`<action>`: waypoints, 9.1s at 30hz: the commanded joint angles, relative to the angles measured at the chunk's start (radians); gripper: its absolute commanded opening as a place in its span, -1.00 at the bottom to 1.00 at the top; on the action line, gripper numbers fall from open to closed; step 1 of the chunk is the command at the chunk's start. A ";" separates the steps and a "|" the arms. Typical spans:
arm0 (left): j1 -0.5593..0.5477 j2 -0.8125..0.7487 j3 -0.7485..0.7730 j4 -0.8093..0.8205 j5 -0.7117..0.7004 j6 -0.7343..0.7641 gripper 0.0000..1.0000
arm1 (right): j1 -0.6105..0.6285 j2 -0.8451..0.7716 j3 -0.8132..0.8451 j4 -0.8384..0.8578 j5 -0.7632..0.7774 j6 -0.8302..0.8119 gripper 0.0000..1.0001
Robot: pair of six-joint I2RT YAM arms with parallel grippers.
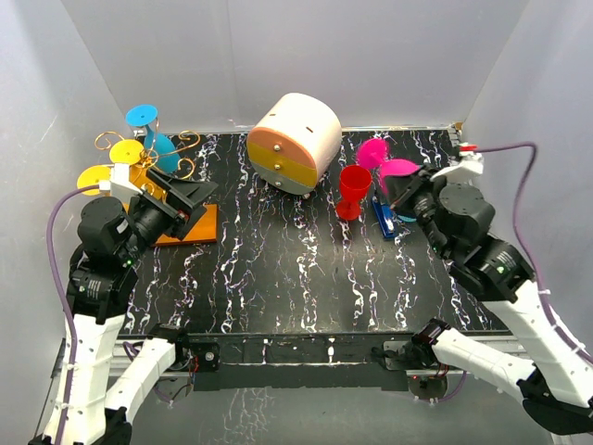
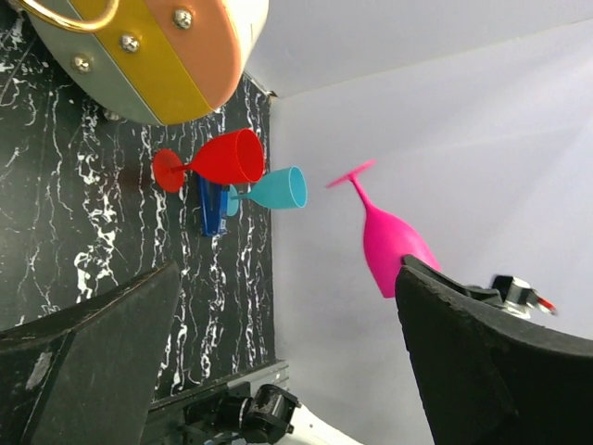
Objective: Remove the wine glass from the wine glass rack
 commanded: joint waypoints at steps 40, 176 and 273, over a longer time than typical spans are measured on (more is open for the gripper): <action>-0.125 0.059 0.241 -0.230 -0.041 0.422 0.98 | -0.804 0.622 0.305 -0.353 0.100 -0.202 -1.00; 0.366 0.531 0.628 -0.473 -0.727 0.808 0.97 | 0.230 0.020 -0.020 -0.131 -0.280 -0.520 0.97; 0.484 0.551 0.612 -0.312 -0.381 0.835 0.22 | 0.230 0.063 -0.015 -0.106 -0.257 -0.497 0.97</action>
